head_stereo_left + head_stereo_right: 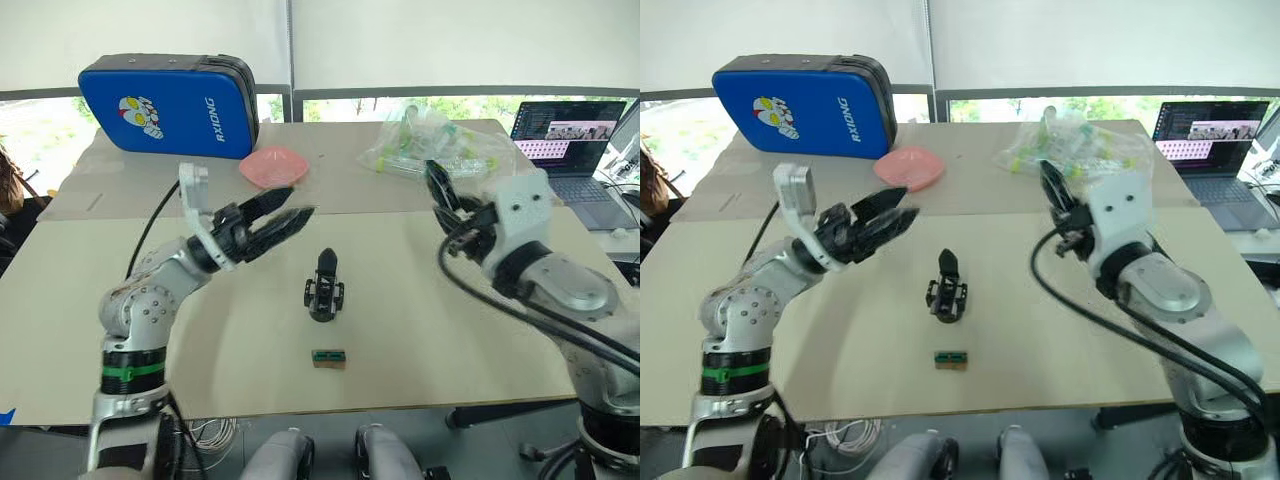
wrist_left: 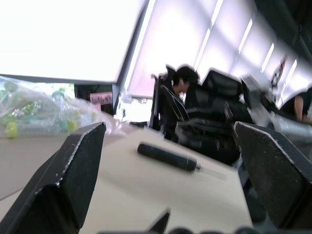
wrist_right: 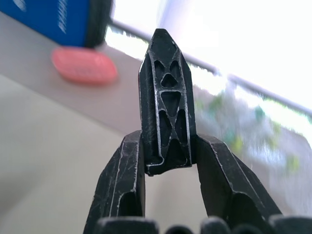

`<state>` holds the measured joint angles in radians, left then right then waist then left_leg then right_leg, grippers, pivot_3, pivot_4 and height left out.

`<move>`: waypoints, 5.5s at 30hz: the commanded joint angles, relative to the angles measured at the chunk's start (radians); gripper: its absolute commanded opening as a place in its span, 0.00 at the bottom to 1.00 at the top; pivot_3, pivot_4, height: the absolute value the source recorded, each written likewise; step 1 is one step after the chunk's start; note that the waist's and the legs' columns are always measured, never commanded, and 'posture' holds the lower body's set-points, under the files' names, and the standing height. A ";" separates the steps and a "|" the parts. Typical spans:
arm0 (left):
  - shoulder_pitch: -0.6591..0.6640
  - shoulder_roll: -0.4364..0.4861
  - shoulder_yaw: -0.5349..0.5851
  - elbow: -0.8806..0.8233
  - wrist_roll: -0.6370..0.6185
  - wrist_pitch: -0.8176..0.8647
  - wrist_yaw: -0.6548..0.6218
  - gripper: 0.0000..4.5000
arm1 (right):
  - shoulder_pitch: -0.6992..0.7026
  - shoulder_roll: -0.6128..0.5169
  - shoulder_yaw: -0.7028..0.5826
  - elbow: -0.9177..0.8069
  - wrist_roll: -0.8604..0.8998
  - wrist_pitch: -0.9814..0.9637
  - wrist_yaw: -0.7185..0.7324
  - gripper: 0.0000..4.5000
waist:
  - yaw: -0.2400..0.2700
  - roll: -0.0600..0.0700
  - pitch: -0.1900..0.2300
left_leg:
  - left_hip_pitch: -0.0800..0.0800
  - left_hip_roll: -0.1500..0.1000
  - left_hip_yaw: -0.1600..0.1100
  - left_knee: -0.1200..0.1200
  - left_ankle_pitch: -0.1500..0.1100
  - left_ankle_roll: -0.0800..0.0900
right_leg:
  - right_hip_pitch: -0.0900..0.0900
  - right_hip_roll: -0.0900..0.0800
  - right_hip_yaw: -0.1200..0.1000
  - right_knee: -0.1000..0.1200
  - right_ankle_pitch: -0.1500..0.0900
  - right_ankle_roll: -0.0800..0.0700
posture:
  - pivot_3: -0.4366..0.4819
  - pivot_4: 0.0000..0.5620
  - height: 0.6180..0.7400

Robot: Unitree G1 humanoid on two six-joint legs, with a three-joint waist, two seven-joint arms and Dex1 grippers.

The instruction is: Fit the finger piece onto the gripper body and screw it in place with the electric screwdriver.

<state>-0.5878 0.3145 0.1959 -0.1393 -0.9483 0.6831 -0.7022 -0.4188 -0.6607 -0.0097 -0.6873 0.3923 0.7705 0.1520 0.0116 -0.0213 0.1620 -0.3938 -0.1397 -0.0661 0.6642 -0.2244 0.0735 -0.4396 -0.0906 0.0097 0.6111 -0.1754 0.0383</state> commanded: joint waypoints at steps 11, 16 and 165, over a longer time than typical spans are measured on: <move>-0.070 -0.226 0.020 0.011 -0.097 -0.005 0.231 1.00 | -0.068 0.087 0.214 0.016 -0.256 -0.238 0.111 0.24 | 0.001 0.000 0.000 | 0.000 -0.001 0.000 0.000 0.000 0.000 | 0.000 0.001 0.001 0.000 0.000 -0.001 | 0.48 0.27 1.00; -0.057 -0.243 0.010 0.008 -0.098 0.008 0.230 1.00 | -0.065 0.113 0.218 0.017 -0.291 -0.239 0.136 0.24 | 0.001 0.000 0.000 | 0.000 -0.001 0.000 0.000 0.000 0.000 | 0.000 0.001 0.001 0.000 0.000 -0.001 | 0.48 0.27 1.00; -0.051 -0.017 -0.388 0.853 0.814 -0.914 -0.630 0.51 | -0.052 0.137 0.195 0.393 0.070 -0.407 0.864 0.09 | 0.003 0.000 0.000 | -0.013 -0.001 0.004 0.015 -0.008 0.014 | -0.015 0.000 0.002 0.002 0.008 0.003 | 0.48 0.27 1.00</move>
<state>-0.6463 0.3051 -0.1741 0.7211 -0.1458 -0.2364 -1.3230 -0.4487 -0.5301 0.1897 -0.2912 0.4692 0.4097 1.0034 0.0146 -0.0210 0.1619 -0.4068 -0.1405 -0.0617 0.6795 -0.2326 0.0876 -0.4548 -0.0905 0.0118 0.6130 -0.1679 0.0416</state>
